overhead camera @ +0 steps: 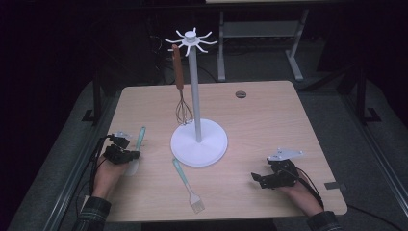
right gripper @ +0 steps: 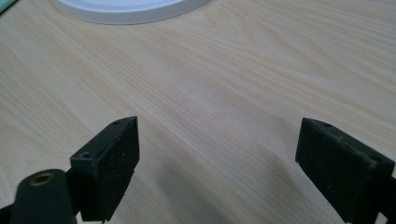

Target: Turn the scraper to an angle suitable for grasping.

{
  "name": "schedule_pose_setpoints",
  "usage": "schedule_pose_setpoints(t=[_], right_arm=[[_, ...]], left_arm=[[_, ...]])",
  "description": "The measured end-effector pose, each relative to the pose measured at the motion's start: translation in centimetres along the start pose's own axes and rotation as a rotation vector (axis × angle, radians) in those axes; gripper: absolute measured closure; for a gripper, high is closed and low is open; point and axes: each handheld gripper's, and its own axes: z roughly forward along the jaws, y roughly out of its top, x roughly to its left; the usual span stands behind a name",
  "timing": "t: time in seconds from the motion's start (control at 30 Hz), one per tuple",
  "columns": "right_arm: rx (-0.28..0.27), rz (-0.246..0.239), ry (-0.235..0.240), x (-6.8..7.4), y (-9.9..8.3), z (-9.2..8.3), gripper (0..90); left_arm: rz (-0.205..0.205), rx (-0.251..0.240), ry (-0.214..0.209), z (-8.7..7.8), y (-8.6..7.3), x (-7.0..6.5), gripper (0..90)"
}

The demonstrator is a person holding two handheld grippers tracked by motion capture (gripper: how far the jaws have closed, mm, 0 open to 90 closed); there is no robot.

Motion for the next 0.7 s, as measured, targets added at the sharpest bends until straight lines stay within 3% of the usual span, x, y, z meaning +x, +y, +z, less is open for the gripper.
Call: schedule_pose_setpoints(t=[0.07, 0.2, 0.4, 0.7], right_arm=[[0.003, 0.002, -0.002, 0.0, 0.0, 0.1, 13.6], [0.000, 0.004, -0.002, 0.0, 0.0, 0.1, 13.6], [0.003, 0.010, -0.001, -0.3, -0.1, 0.1, 13.6], [0.003, 0.015, -0.001, -0.5, -0.2, 0.0, 13.6]], left_arm=[[-0.010, -0.029, 0.015, -0.1, 0.9, 0.6, 89.9], [-0.008, -0.031, 0.028, 0.1, 1.9, 1.4, 89.9], [-0.003, -0.046, 0.088, 1.8, 4.0, 3.1, 89.9], [-0.063, -0.074, 0.115, 3.4, 3.6, 3.9, 89.9]])
